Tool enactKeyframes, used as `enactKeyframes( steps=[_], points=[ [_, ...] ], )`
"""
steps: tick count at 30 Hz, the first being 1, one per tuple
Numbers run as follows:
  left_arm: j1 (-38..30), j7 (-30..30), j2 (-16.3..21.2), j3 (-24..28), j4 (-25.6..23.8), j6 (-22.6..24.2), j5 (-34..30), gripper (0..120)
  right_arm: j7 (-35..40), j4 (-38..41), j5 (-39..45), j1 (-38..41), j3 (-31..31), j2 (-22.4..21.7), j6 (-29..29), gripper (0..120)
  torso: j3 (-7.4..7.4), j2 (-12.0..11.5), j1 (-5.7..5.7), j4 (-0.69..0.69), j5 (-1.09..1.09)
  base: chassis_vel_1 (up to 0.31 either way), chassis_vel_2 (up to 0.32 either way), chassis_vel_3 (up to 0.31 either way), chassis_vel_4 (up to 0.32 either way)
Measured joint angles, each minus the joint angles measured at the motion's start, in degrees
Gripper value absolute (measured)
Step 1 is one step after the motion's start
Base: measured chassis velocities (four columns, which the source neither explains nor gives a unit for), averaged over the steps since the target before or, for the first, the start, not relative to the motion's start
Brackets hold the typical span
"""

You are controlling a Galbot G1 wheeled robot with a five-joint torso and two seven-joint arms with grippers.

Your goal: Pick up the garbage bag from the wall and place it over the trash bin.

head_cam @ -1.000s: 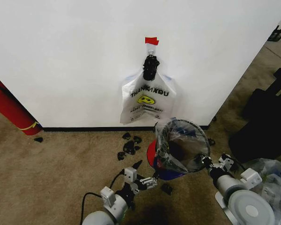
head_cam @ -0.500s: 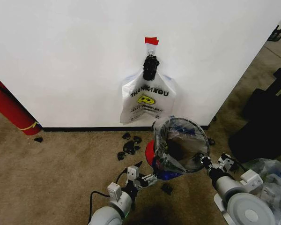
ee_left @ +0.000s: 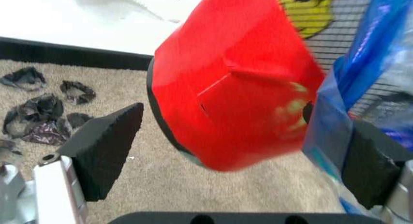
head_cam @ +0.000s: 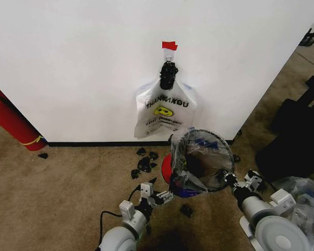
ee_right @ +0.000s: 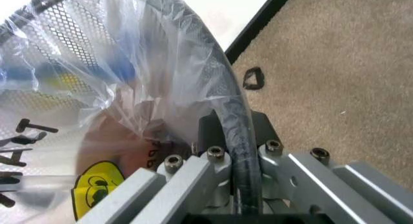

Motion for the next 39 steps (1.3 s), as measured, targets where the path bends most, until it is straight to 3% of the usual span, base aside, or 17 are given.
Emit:
enactKeyframes(
  steps=[4, 8, 16, 20, 24, 26, 27, 30, 39],
  points=[
    [4.1, 1.1, 2.8, -0.4, -2.9, -2.1, 4.4, 100, 0.1, -0.3, 0.7, 0.8, 1.2, -0.7, 0.1, 0, 0.0, 0.0, 0.0, 0.01, 0.0, 0.0, 0.0, 0.0, 0.0],
    [6.2, 1.7, 3.3, -1.0, -4.9, -3.1, 5.7, 100, 0.3, -0.6, 1.1, 1.0, 1.5, -1.2, 0.2, 0, 0.0, 0.0, 0.0, 0.01, 0.0, 0.0, 0.0, 0.0, 0.0],
    [7.8, 2.0, 3.0, -2.8, -9.3, -4.2, 1.5, 100, -0.3, -2.2, 0.6, 1.5, 1.5, -1.5, 0.2, 0, 0.0, 0.0, 0.0, 0.01, 0.0, 0.0, 0.0, 0.0, 0.0],
    [6.0, 0.6, 4.3, -6.3, -10.1, -3.7, -4.7, 100, -5.0, -2.8, -5.4, -0.1, 0.0, -3.3, 1.5, 0, 0.0, 0.0, 0.0, 0.01, -0.01, 0.0, 0.0, 0.0, 0.0],
    [3.7, -0.7, 5.6, -7.6, -10.7, -2.9, -8.8, 100, -10.5, -4.1, -10.6, -1.4, -1.0, -5.9, 4.2, 0, 0.0, 0.0, 0.0, -0.01, 0.0, 0.0, 0.0, 0.0, 0.0],
    [1.1, -1.6, 6.8, -8.2, -11.1, -2.2, -11.3, 100, -19.3, -6.1, -15.4, -1.8, -1.2, -9.8, 8.5, 0, 0.0, 0.0, 0.0, 0.0, 0.0, 0.0, 0.0, 0.0, 0.0],
    [0.8, -1.7, 6.9, -8.3, -11.1, -2.1, -11.5, 100, -20.0, -6.3, -15.8, -1.8, -1.2, -10.1, 8.9, 0, 0.0, 0.0, 0.0, 0.0, 0.0, 0.0, 0.0, 0.0, 0.0],
    [-2.9, -2.4, 8.5, -8.0, -11.3, -0.8, -13.8, 100, -34.2, -11.0, -23.0, -2.2, -1.1, -16.5, 17.7, 0, 0.0, 0.0, 0.0, 0.01, 0.0, 0.0, 0.0, 0.0, 0.0],
    [-10.3, -3.1, 10.8, -7.5, -10.2, 1.9, -19.0, 100, -48.5, -17.2, -30.5, -1.4, -0.7, -23.4, 27.3, 0, 0.0, 0.0, 0.0, 0.02, 0.01, 0.0, 0.0, 0.0, 0.0]
  ],
)
